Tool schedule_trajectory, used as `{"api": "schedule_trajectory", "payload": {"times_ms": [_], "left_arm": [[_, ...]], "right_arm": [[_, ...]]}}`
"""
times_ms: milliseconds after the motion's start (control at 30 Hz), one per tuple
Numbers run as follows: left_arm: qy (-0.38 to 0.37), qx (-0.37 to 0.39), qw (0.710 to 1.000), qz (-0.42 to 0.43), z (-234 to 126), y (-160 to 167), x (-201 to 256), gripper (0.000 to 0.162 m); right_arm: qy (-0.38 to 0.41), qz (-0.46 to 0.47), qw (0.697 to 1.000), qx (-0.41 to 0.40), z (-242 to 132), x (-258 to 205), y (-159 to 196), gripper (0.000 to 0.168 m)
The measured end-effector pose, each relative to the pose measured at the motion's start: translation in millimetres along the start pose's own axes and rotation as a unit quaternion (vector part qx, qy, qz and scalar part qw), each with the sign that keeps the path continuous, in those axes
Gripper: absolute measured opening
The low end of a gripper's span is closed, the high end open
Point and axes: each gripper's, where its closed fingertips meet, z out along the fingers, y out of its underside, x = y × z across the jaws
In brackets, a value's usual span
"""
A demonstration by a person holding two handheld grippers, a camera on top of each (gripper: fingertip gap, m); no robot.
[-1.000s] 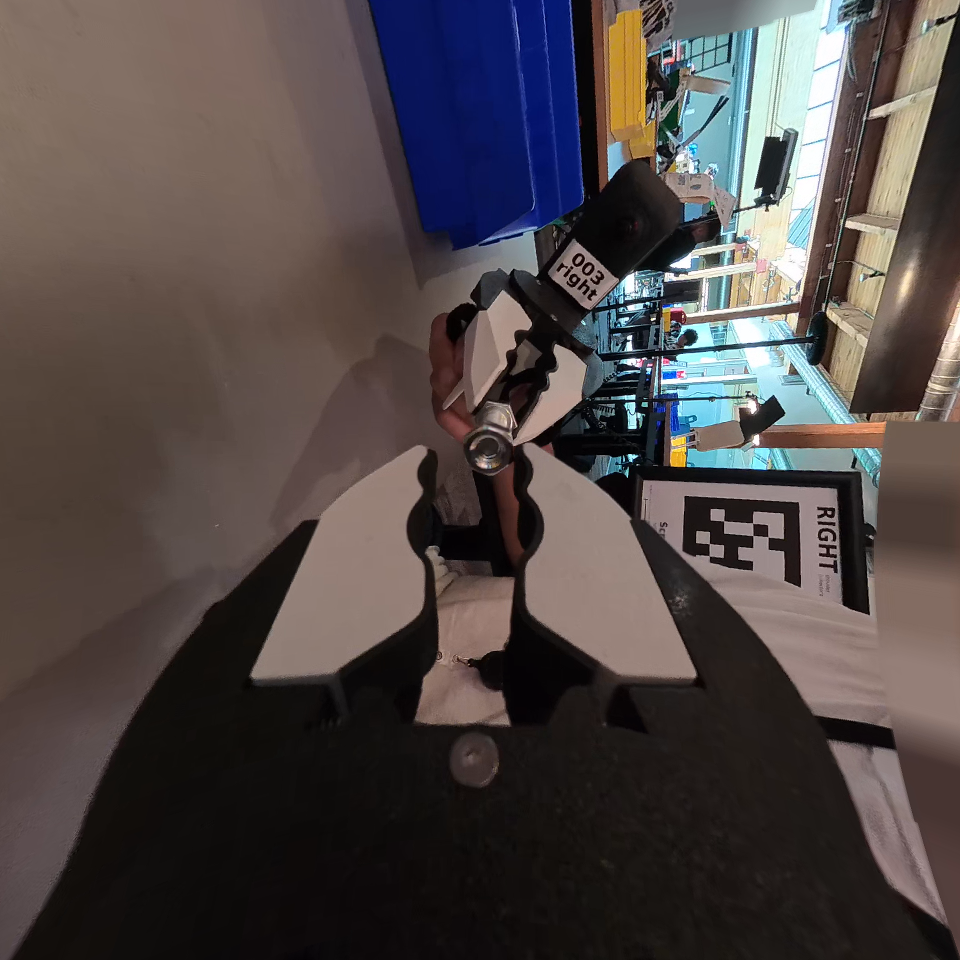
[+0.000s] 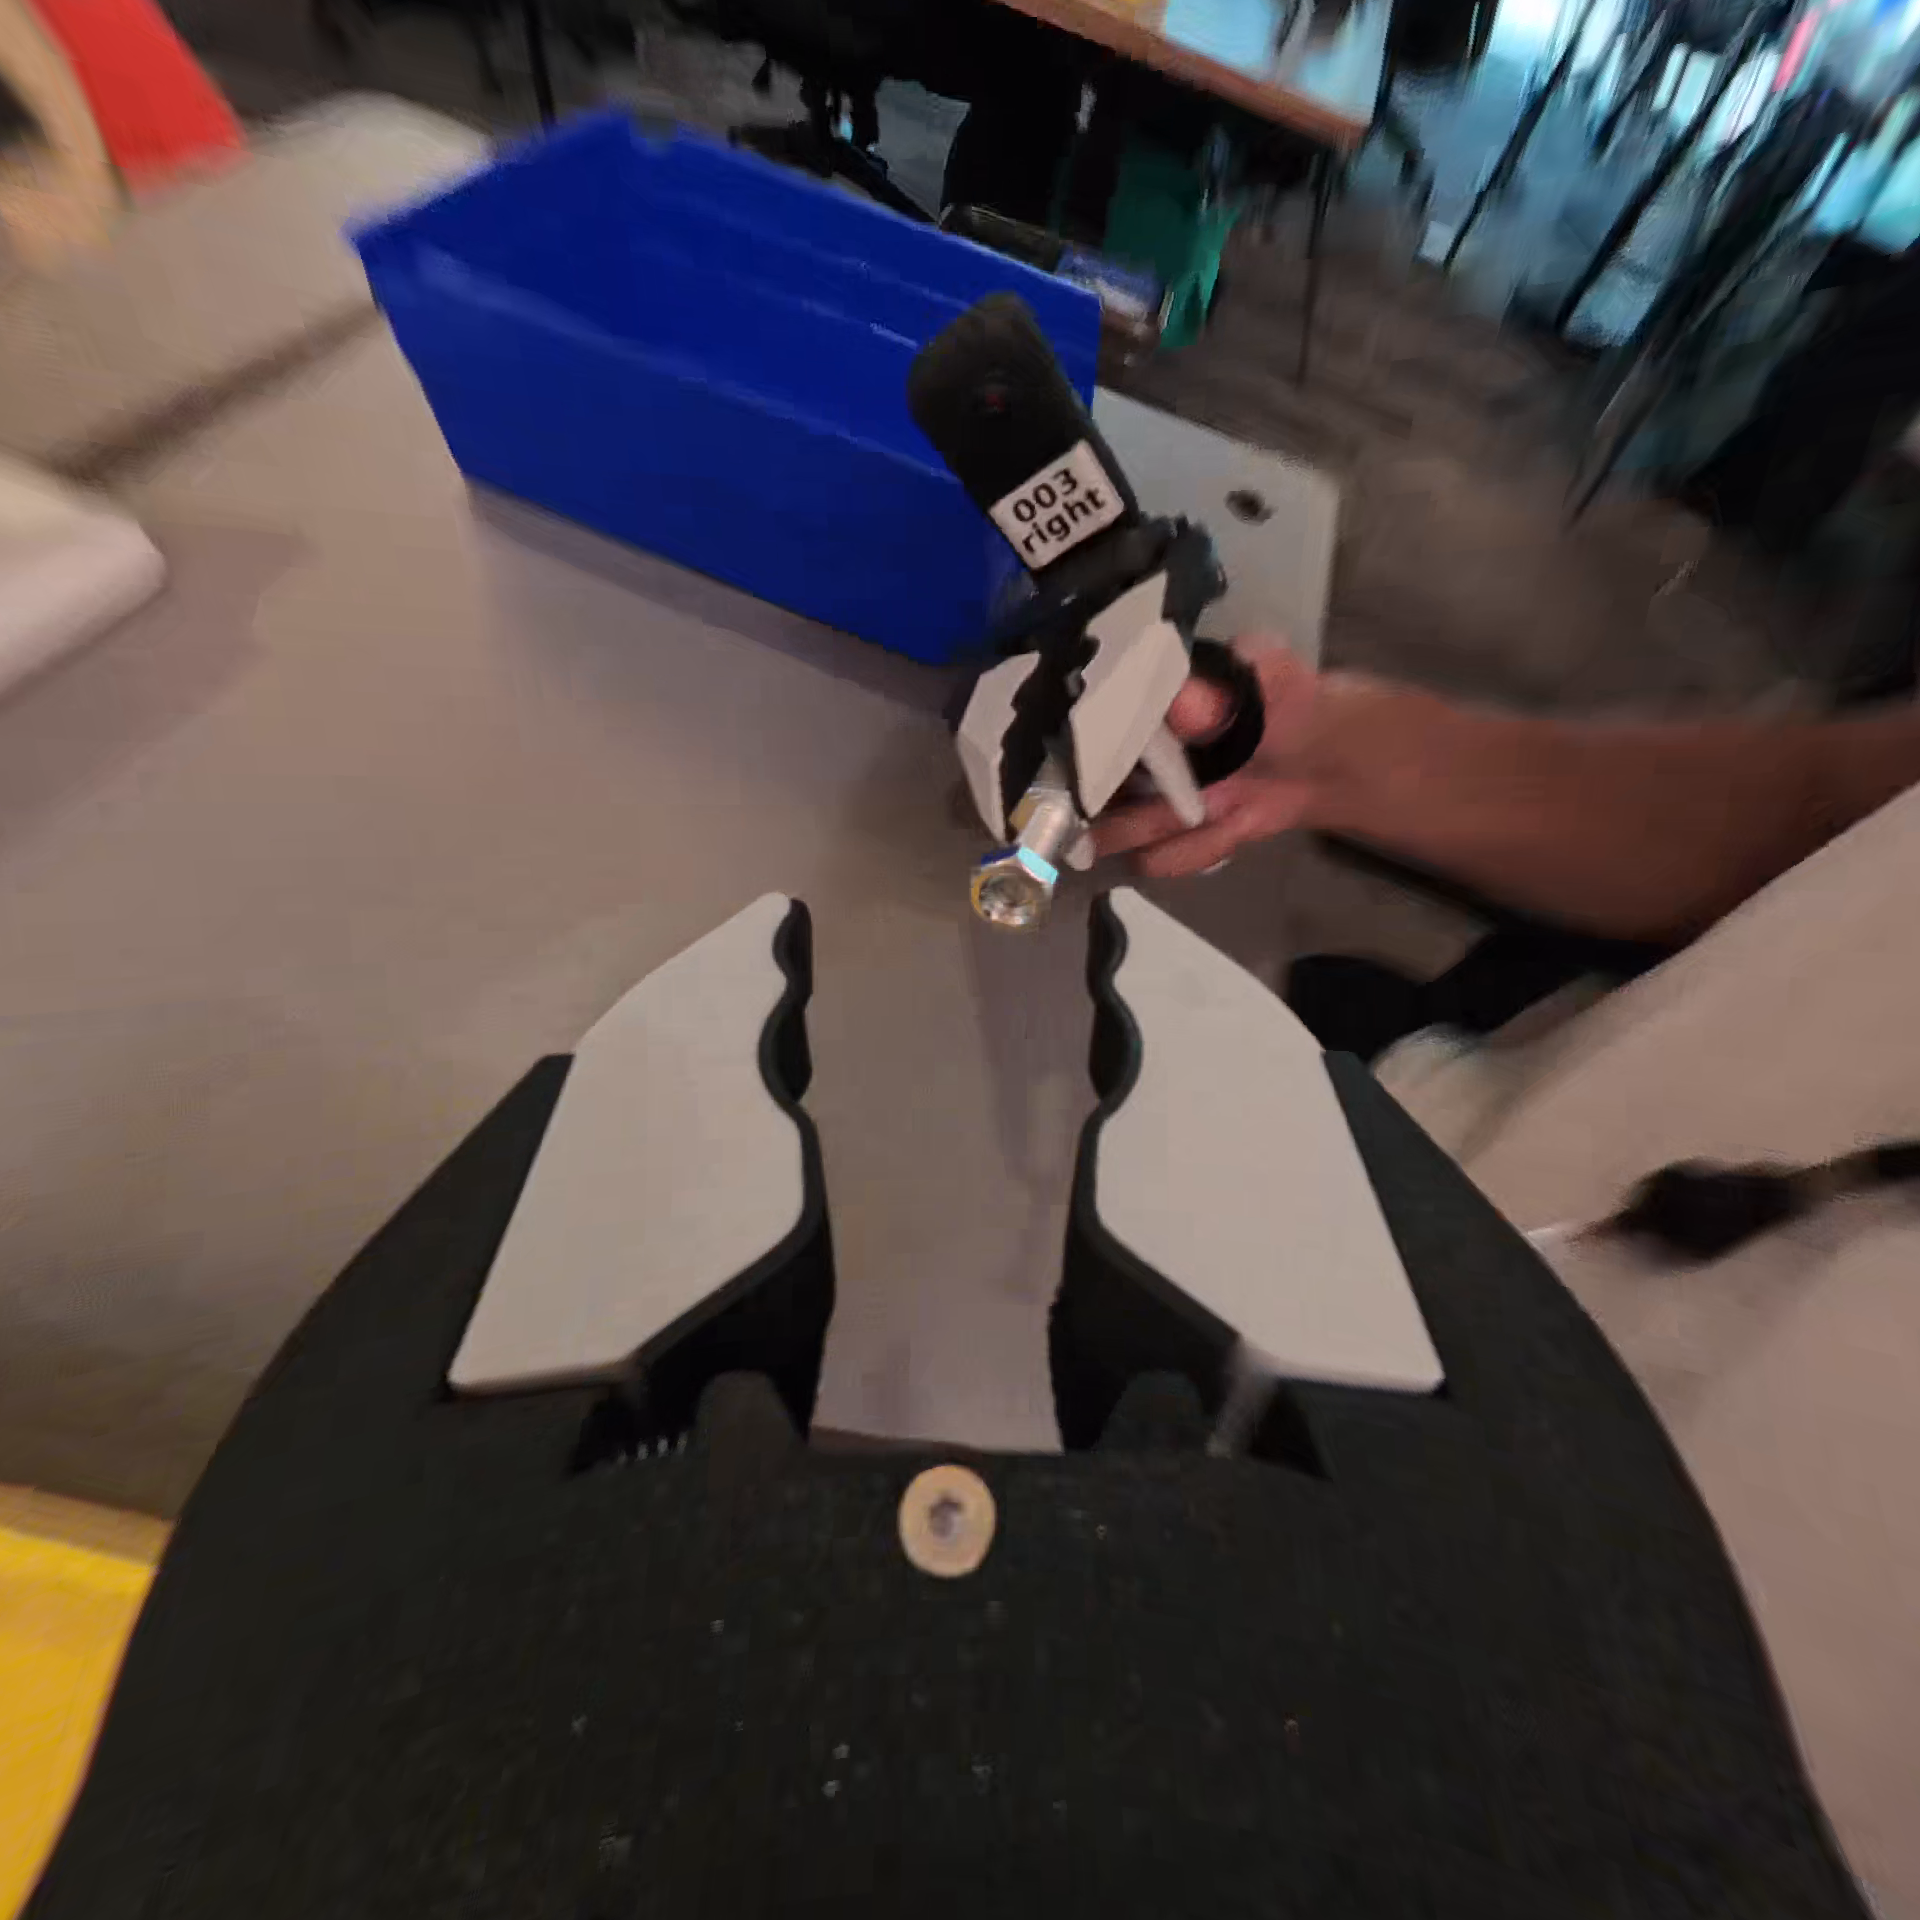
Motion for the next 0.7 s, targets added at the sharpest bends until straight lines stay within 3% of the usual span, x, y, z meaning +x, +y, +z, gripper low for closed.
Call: {"api": "schedule_trajectory", "payload": {"times_ms": [100, 200, 300, 400, 700], "left_arm": [[0.051, -0.017, 0.975, -0.215, 10, 13, 9, 0.05], [0.055, -0.013, 0.944, -0.325, 16, 19, 11, 0.046], [0.092, 0.022, 0.895, -0.436, 12, 13, 7, 0.046], [0.066, 0.014, 0.893, -0.445, 12, 23, -4, 0.039], [0.088, 0.003, 0.892, -0.443, 17, 21, 9, 0.037]], "right_arm": [[0.012, -0.02, 1.0, -0.011, 2, 1, 3, 0.016], [0.015, -0.021, 1.0, -0.019, 3, 2, 5, 0.016], [0.02, -0.026, 0.999, -0.029, 5, 3, 9, 0.016], [0.018, -0.024, 0.999, -0.028, 5, 2, 9, 0.016], [0.025, -0.022, 0.999, -0.033, 5, 5, 11, 0.016]]}}
